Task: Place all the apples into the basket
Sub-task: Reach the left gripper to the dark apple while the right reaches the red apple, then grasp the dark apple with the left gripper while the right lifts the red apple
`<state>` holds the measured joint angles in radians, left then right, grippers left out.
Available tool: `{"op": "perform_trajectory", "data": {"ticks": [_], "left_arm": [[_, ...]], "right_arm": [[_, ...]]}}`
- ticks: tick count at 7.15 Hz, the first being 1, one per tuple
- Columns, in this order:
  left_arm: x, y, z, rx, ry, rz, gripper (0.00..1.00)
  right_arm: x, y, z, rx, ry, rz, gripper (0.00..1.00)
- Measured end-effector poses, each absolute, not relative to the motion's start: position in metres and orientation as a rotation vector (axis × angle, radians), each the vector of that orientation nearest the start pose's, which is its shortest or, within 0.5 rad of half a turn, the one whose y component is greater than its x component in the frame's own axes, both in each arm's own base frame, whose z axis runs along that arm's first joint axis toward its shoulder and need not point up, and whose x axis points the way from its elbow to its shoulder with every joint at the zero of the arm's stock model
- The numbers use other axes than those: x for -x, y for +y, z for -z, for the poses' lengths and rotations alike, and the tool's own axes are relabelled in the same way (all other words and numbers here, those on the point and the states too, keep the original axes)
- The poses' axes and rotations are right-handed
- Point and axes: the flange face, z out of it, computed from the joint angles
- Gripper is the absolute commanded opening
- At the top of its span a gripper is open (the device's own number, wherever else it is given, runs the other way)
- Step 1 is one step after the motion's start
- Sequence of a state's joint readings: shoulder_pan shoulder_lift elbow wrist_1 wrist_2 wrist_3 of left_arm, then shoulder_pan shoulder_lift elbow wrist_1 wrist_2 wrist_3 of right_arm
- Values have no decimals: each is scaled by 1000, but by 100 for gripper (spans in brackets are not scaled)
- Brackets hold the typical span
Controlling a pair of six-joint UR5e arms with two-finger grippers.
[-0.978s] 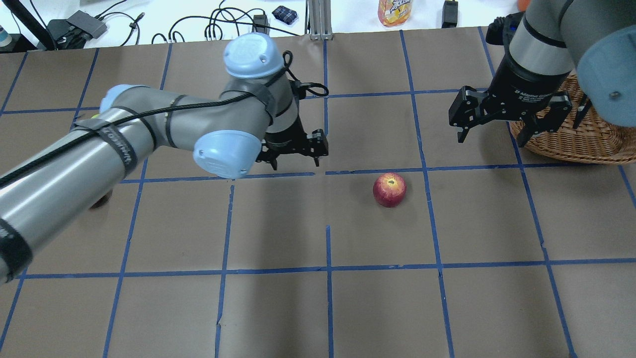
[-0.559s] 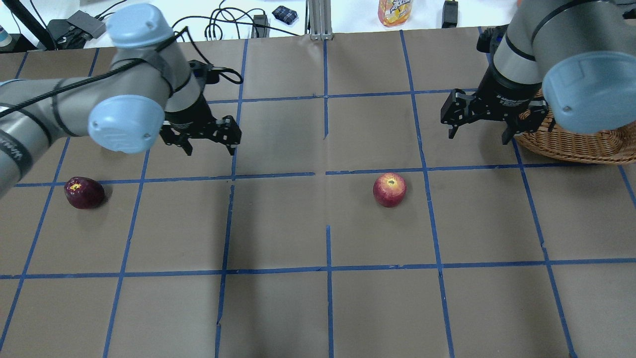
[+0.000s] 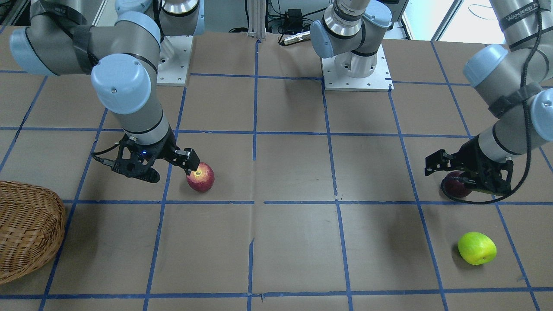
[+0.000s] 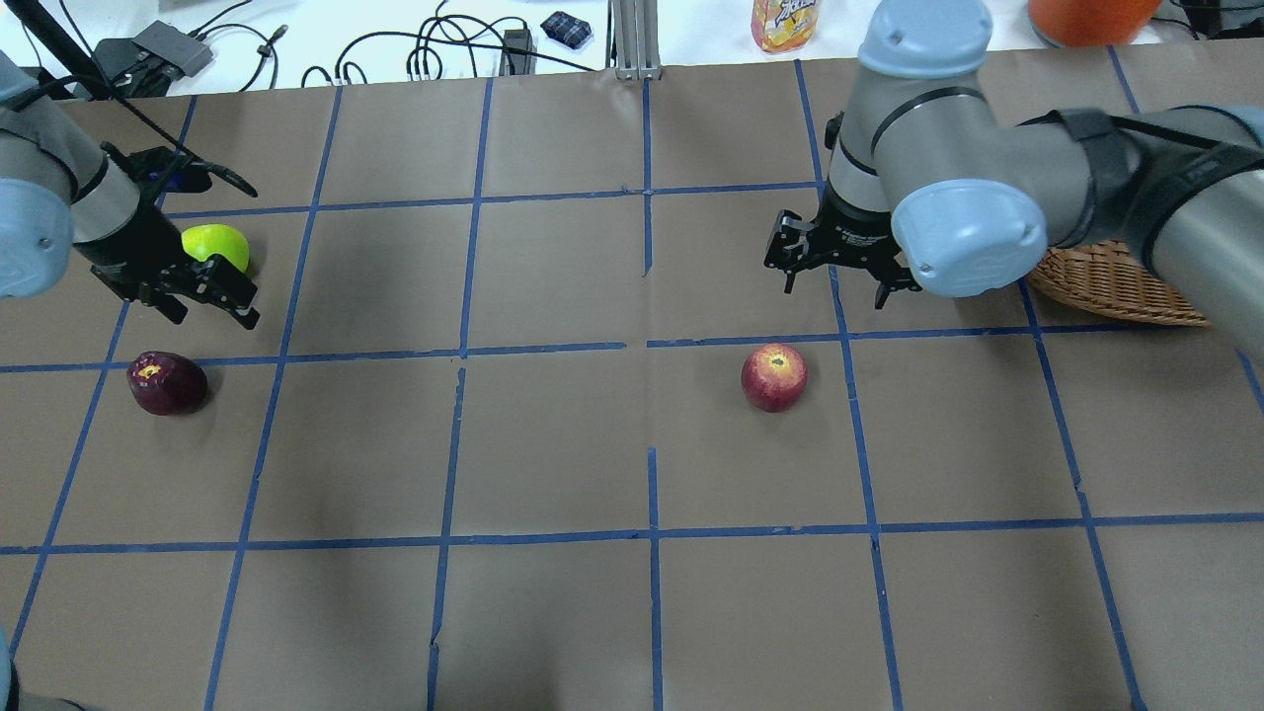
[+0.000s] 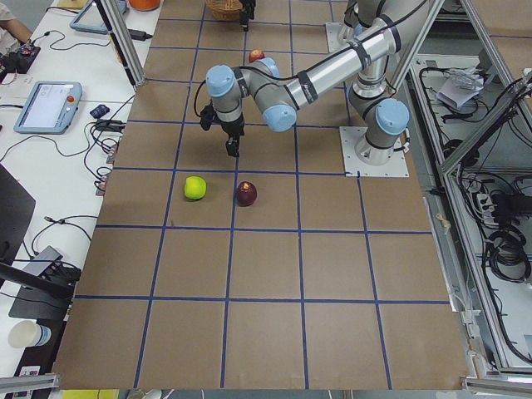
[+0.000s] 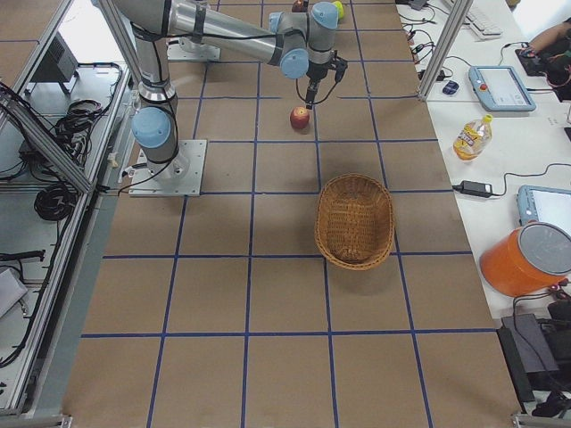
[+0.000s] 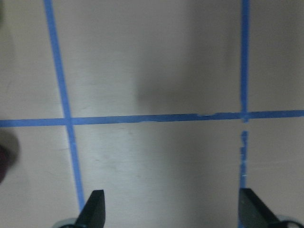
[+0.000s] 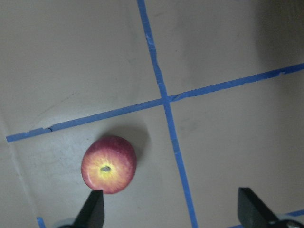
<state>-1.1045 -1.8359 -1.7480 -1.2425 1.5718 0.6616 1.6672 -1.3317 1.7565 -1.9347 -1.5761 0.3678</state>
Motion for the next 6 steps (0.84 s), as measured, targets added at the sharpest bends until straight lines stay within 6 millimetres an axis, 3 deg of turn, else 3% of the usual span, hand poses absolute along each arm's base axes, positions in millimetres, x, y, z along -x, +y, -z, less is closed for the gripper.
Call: {"op": "perform_trajectory", "data": {"ticks": [2,3,6], "left_arm": [[-190,-552,-277,-312,3112,-168,100],[-210,-549,-265,-311,3085,-190,100],[-225,-548,-238,-388,3086,-243,100]], "right_arm": [[-195,-540,-273,-431,3122,-181,100],[-198,-541,-260,-425,3104,-214,100],[-202,-546,-233,-405,3077,-256,100]]}}
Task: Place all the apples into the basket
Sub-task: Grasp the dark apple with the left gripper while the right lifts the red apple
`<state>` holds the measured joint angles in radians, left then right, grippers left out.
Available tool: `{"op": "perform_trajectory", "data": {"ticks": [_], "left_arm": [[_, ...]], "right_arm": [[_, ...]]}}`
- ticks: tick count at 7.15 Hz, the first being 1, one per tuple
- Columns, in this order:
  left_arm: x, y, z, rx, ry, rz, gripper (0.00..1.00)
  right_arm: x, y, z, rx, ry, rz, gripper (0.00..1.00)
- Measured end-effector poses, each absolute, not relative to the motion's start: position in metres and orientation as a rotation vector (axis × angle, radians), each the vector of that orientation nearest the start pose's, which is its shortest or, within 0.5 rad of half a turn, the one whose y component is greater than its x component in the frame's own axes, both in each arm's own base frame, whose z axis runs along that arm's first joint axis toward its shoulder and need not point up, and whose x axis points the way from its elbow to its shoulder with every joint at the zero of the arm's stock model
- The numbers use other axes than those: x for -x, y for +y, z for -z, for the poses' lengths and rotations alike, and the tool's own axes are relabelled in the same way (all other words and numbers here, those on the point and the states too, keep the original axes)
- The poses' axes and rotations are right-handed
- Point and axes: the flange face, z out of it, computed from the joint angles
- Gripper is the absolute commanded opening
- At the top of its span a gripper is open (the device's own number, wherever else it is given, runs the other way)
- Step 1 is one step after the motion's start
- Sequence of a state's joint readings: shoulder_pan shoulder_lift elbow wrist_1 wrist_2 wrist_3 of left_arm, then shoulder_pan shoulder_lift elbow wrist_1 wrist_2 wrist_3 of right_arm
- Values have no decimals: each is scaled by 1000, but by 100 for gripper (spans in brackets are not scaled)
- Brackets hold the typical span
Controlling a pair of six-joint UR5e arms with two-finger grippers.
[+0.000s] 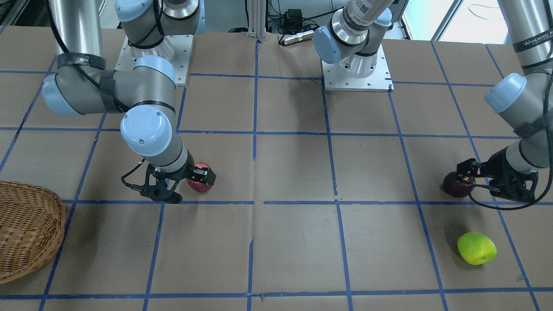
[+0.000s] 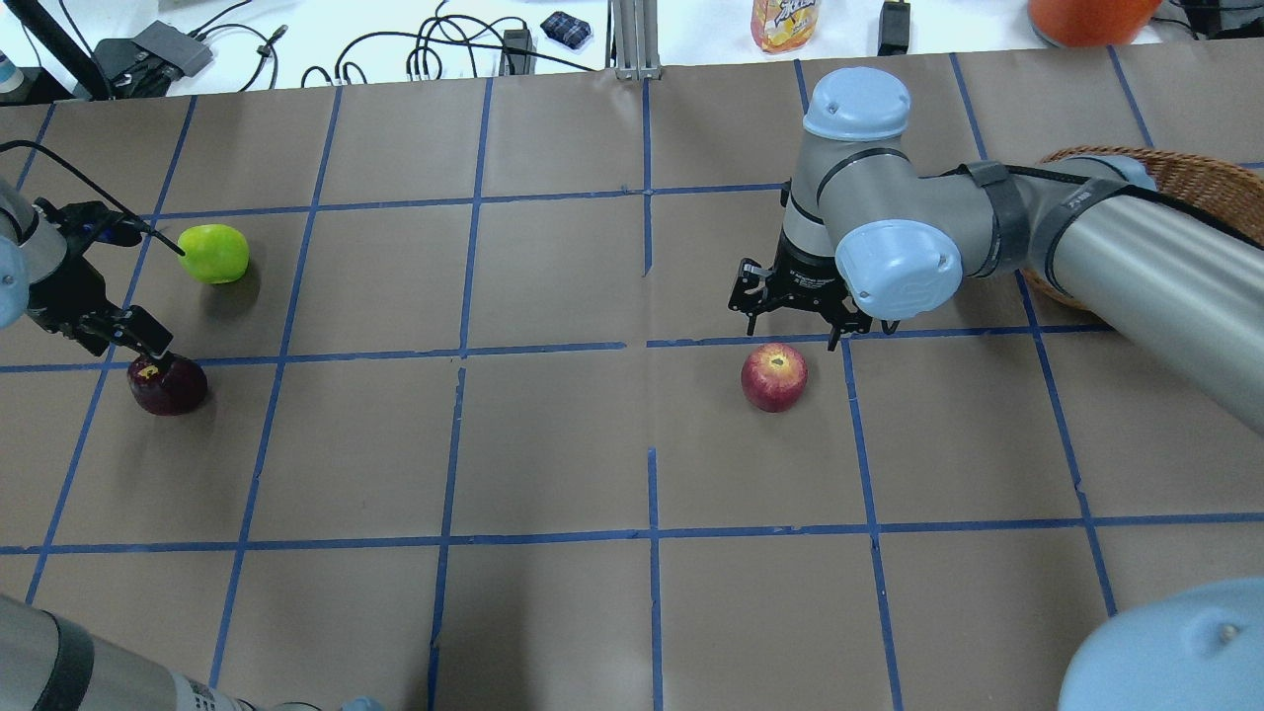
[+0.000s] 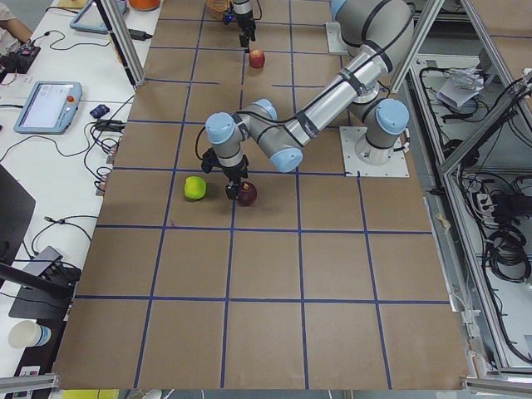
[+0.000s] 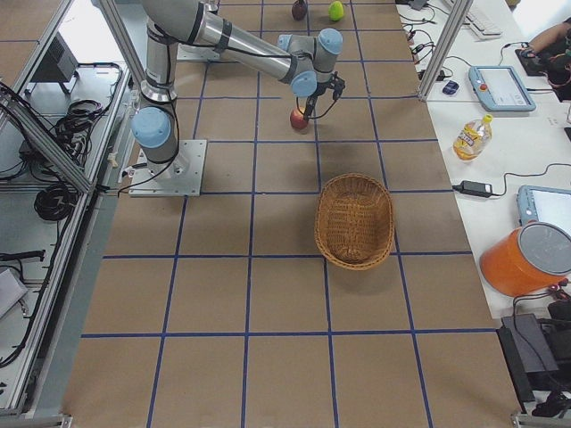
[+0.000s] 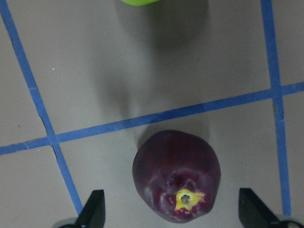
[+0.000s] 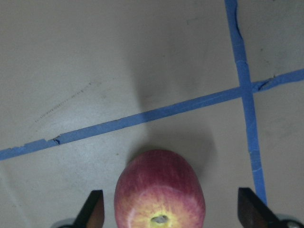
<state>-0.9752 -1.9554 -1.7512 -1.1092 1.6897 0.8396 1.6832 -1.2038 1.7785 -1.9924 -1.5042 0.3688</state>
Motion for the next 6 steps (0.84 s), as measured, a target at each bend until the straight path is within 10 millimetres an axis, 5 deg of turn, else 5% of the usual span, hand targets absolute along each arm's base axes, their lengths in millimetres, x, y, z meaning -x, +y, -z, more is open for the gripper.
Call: {"op": "perform_trajectory", "data": {"ticks": [4,5,6], "left_arm": [[-228,-547,-214,-391,3118,-298,100],[-230,-545,-207,-381,3126,-313,54],[-230,-543,-202,-373,3131,-322,32]], "right_arm": [[-206,-535,-201,-394,3037,-350,100],[-206,-530,-192,-393,3037,-363,90],[-206,-528,-185,-395,3036,-373,33]]}}
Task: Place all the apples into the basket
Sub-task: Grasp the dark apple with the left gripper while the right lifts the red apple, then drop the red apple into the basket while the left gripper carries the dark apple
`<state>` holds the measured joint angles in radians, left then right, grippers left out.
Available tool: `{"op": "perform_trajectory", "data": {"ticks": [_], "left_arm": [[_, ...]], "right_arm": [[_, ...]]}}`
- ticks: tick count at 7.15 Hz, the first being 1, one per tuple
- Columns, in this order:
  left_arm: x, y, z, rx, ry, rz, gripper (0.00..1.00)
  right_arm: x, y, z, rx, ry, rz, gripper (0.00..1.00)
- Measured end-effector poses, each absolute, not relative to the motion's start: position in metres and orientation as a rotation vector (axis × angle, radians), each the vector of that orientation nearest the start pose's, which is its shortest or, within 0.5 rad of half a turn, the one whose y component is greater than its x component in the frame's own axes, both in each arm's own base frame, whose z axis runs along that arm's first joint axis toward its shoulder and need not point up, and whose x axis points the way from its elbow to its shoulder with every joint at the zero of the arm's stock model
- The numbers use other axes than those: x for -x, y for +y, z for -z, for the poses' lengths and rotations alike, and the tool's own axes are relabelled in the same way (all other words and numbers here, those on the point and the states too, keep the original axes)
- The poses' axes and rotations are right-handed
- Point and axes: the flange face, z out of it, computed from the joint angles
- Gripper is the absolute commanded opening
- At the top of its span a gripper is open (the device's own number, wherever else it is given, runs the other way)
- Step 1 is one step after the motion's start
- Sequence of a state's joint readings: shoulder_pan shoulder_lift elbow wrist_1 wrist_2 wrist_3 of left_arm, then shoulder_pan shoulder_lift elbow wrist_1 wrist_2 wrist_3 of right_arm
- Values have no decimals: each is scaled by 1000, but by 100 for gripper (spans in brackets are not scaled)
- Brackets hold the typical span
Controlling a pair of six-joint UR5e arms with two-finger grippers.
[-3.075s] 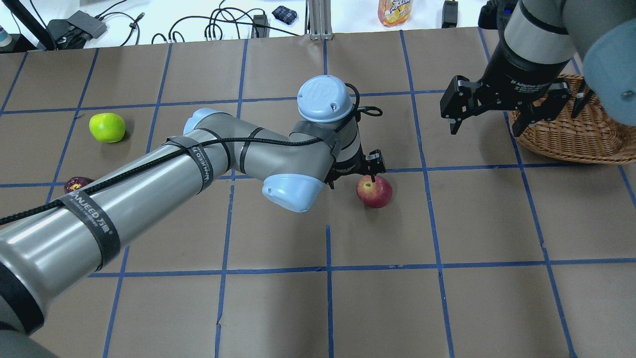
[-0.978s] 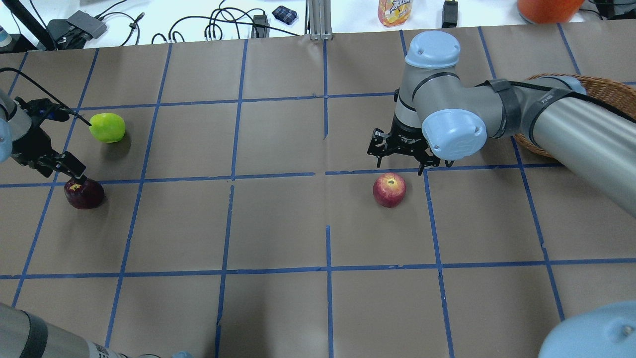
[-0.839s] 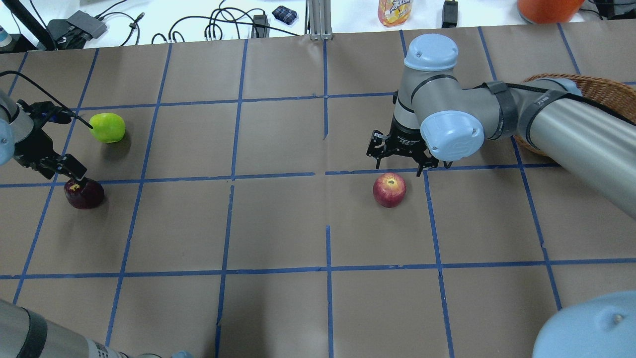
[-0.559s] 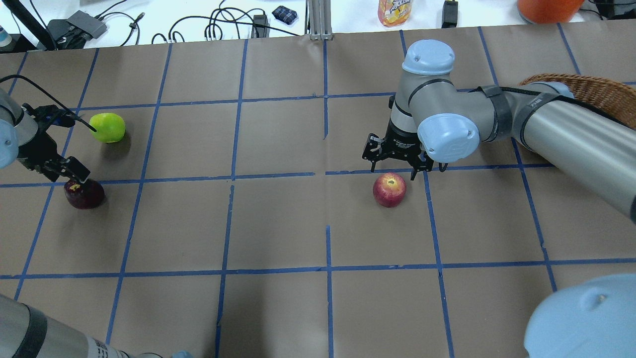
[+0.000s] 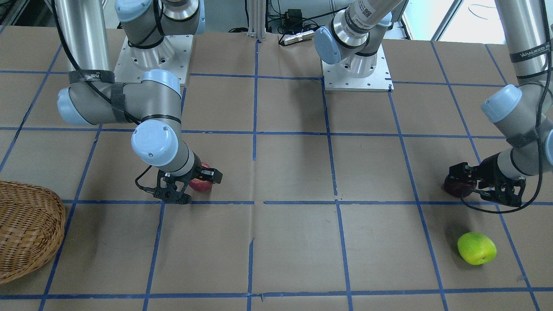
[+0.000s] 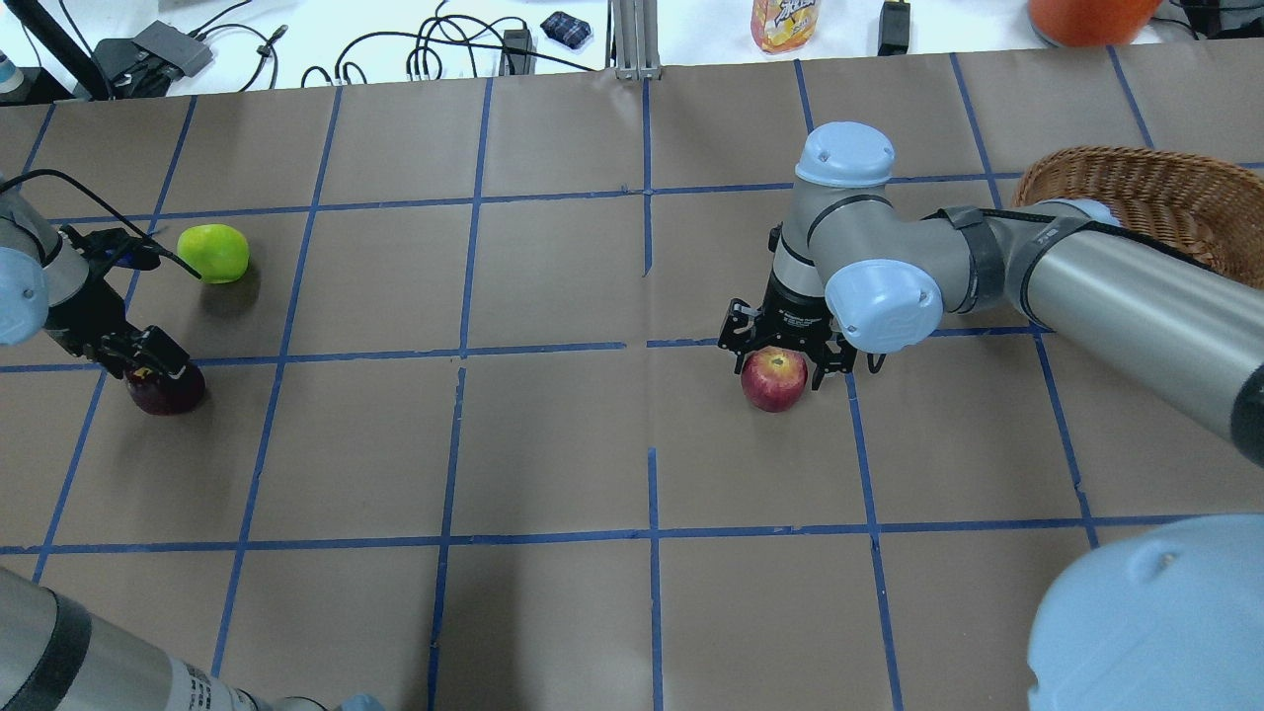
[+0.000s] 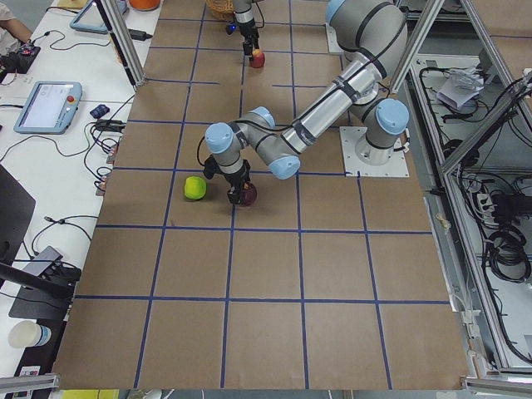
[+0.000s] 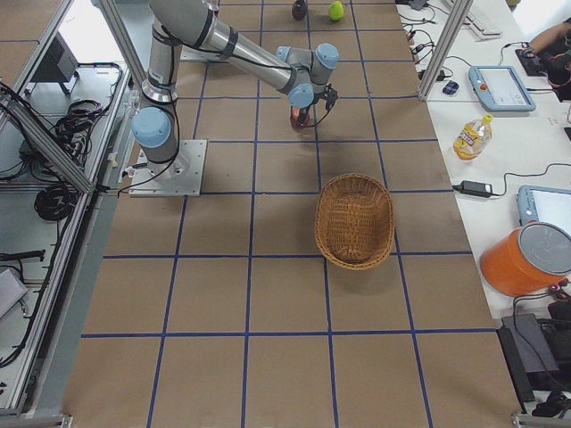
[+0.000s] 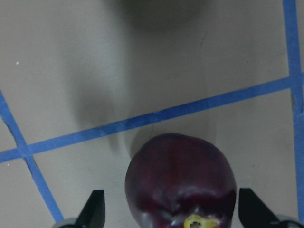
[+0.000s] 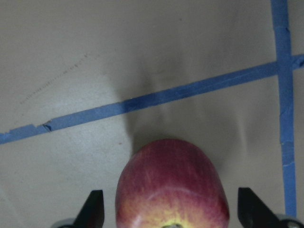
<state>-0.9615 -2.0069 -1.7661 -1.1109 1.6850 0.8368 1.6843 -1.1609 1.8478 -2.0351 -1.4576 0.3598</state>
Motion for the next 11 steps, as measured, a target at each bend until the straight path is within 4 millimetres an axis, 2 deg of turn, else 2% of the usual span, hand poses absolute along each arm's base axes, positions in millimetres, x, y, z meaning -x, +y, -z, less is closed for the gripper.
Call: {"op": "perform_trajectory", "data": {"ticks": [1,2,3,4,5,6,7,8,9,10,11], "left_arm": [[-231,-544,-200,-372,3131,-322,30],[-232,-544,-201,-369,3131,-318,27],[-229,-546,-211,-370,3124,-303,27],[-218,-551,-236,-385,3116,-257,27],[-188,-558,-269,-410,3119,-206,27],[-136,-561,-298,-417,3125,-189,27],[-72,-559,-316,-382,3133,-178,23],[2,-554,-321,-288,3149,-166,23],[75,-546,-319,-148,3156,-149,23],[148,-534,-315,9,3151,-121,23],[219,-517,-307,155,3143,-91,23]], "right_arm": [[-206,-528,-184,-399,3035,-371,0],[-206,-529,-186,-405,3033,-361,0],[-205,-531,-194,-410,3027,-341,0],[-202,-534,-213,-413,3021,-288,0],[-190,-543,-245,-428,3026,-204,0],[-161,-561,-282,-472,3031,-119,0],[-115,-583,-318,-491,3038,-66,0],[-51,-605,-352,-438,3079,-14,0],[16,-615,-376,-354,3142,31,0],[80,-618,-380,-271,3183,26,0],[144,-617,-364,-223,3194,-8,0]]}}
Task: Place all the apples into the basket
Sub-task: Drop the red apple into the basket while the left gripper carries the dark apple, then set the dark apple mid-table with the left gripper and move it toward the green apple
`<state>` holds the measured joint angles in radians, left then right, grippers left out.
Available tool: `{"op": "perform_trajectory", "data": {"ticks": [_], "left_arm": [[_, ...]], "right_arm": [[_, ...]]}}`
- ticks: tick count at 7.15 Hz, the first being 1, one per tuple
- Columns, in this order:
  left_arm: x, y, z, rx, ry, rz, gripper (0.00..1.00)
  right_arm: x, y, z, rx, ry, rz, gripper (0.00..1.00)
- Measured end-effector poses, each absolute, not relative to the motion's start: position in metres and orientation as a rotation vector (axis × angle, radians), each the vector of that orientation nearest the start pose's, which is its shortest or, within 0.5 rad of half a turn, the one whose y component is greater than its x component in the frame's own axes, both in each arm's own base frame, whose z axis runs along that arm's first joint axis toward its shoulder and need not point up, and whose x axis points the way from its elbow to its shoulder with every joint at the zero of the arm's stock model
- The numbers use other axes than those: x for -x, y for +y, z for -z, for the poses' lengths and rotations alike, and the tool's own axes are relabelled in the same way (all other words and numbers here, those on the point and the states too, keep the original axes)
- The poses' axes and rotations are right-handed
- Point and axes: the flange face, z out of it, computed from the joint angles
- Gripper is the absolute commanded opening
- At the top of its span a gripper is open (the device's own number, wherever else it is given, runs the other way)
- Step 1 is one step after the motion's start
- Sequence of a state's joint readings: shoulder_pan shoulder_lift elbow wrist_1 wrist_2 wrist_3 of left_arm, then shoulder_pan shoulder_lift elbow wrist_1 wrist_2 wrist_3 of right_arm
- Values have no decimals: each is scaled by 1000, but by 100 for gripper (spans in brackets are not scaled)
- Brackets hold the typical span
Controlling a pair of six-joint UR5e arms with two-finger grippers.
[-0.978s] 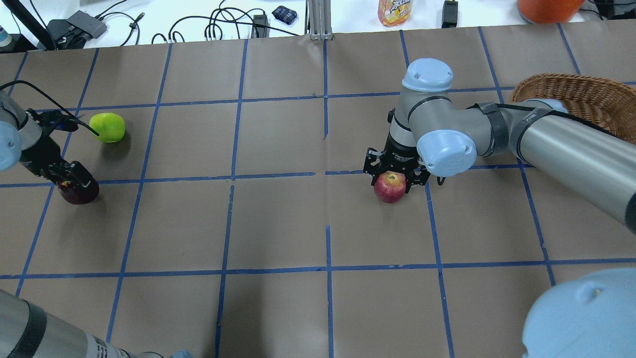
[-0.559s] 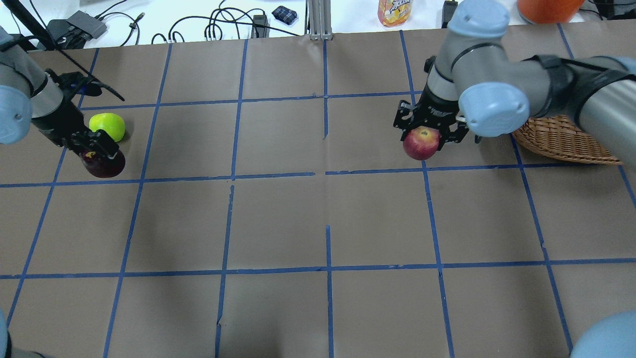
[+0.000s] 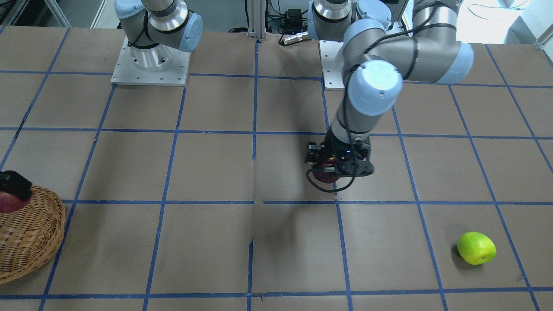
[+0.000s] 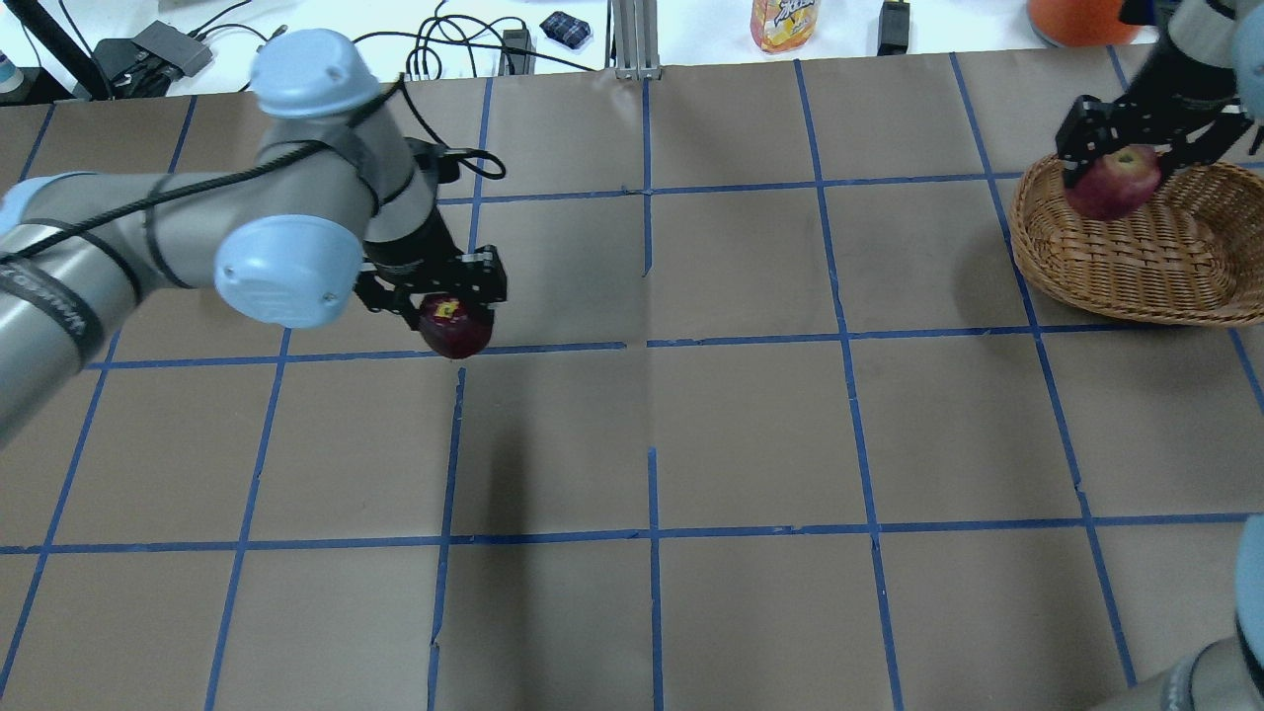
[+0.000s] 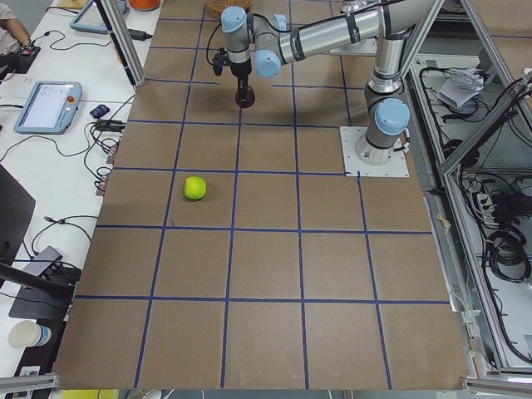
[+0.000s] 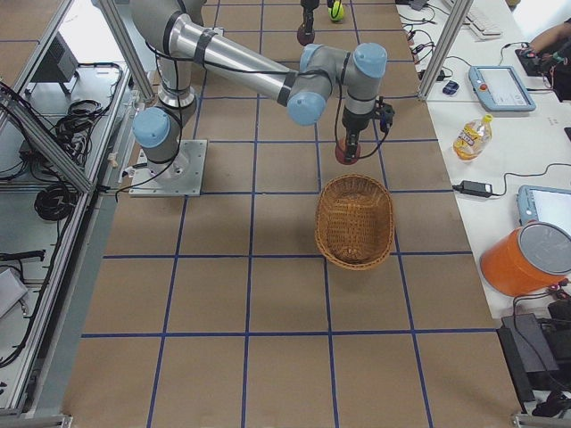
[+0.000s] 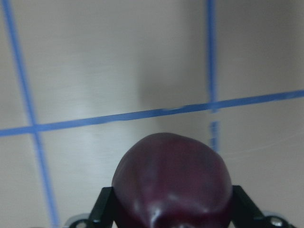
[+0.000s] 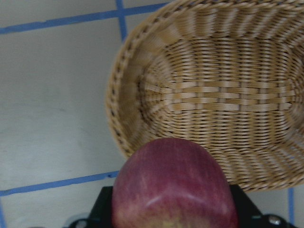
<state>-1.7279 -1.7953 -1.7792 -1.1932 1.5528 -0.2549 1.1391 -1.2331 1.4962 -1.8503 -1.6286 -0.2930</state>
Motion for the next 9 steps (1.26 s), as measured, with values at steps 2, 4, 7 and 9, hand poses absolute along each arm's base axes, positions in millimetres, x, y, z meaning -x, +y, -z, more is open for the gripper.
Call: {"op": "perform_trajectory", "data": {"ticks": [2,4,7,9], "left_arm": [[313,-490,-278,285,3156,-58,24],[357,-481,-243,337,3199,-71,99],[370,-484,-230,340,3215,-53,100],[332,-512,-279,392,3218,11,100]], "right_arm": [[256,-617,-309,-160,3239,22,0],[302,-614,-281,-107,3289,29,14],[320,-628,-245,-68,3317,91,100],[324,-634,-235,-34,3332,138,100]]}}
